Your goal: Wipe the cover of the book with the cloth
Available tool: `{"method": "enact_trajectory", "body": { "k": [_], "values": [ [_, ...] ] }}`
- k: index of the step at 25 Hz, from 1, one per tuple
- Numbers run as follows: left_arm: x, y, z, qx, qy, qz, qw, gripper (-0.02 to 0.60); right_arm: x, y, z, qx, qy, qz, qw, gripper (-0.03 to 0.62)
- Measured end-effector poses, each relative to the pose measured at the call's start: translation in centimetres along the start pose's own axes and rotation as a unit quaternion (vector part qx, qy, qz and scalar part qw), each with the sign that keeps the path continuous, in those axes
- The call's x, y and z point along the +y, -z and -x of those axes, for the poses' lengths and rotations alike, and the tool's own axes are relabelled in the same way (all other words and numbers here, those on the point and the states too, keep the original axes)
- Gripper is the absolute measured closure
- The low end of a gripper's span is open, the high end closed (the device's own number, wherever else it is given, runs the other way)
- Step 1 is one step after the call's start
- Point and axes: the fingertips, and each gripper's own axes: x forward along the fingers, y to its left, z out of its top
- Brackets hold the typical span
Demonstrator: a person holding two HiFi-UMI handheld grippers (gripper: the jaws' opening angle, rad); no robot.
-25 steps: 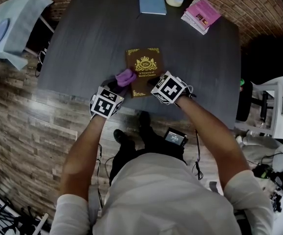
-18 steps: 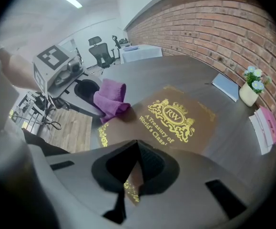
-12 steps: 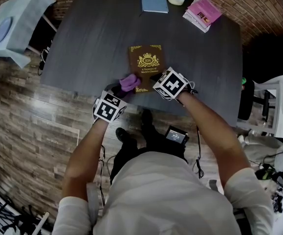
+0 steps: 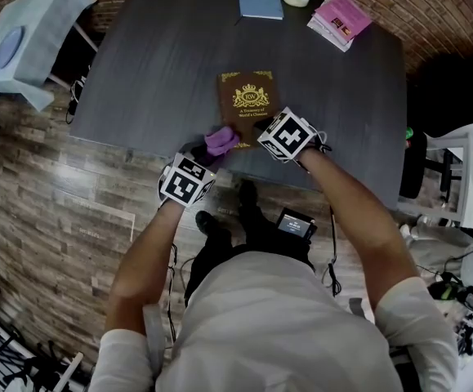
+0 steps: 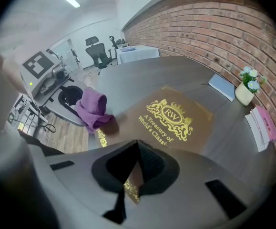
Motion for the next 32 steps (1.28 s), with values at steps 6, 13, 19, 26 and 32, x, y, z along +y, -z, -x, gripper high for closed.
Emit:
{"method": "enact_trajectory", "body": {
  "k": [6, 13, 19, 26, 32],
  "values": [
    [-0.6, 0.4, 0.2, 0.002, 0.007, 0.005, 1.0000, 0.454, -0.1, 0.0, 0.0, 0.000, 0.006, 0.002, 1.000, 0.579],
    [-1.9, 1.2, 1.2, -0.005, 0.024, 0.026, 0.9994, 0.454, 0.0, 0.0, 0.2, -0.010, 0.019, 0.001, 1.000, 0.579],
    [-3.8, 1.8, 2.4, -0.020, 0.043, 0.044, 0.9979, 0.454, 0.3, 0.2, 0.4, -0.019, 0.029, -0.002, 0.999, 0.578],
    [-4.3, 2.1, 6.0, -0.088, 0.049, 0.127, 0.9867, 0.453, 2.2, 0.2, 2.2, -0.070, 0.030, -0.043, 0.996, 0.577],
    [-4.5, 2.5, 9.6, -0.152, 0.050, 0.199, 0.9669, 0.453, 3.7, 0.3, 4.5, -0.114, 0.035, -0.077, 0.990, 0.576]
  ]
}}
